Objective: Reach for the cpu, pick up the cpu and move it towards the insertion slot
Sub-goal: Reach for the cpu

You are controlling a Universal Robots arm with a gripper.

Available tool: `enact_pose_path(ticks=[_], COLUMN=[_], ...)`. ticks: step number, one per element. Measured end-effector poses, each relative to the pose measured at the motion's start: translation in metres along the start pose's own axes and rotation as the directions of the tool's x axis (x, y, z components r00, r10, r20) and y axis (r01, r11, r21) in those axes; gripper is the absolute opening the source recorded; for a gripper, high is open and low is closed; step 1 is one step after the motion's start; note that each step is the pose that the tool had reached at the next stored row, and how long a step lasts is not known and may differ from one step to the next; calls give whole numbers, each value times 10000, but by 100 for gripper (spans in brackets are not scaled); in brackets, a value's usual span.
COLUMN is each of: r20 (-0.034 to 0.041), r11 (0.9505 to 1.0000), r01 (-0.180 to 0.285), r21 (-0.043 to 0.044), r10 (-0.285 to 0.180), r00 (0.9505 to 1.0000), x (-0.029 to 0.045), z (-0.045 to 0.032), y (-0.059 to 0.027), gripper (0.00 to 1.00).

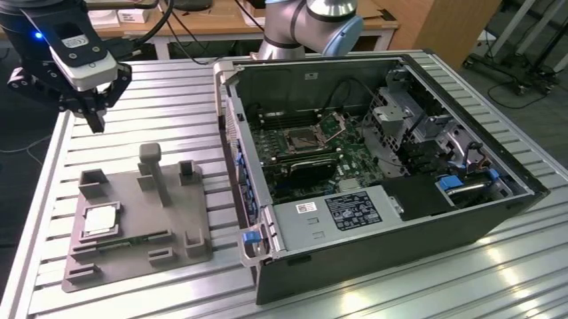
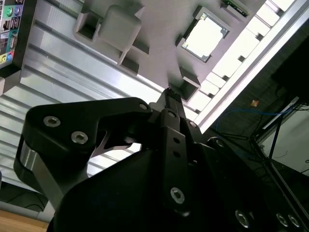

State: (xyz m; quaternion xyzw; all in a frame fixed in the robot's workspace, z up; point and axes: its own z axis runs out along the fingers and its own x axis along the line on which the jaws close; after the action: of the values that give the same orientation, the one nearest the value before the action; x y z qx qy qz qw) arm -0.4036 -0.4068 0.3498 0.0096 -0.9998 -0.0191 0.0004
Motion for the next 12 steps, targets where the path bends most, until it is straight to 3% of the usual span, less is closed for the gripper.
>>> enact_pose_path(ticks=[8,9,12], r20=[0,0,1], r11=[10000,10000,10000], r01=[0,-1,-2], r21=[1,1,0], r10=[0,1,2], r00=[10000,10000,10000], x=[1,2,5], z=[12,17,27], y=[-23,-31,-43], gripper=[11,18,18])
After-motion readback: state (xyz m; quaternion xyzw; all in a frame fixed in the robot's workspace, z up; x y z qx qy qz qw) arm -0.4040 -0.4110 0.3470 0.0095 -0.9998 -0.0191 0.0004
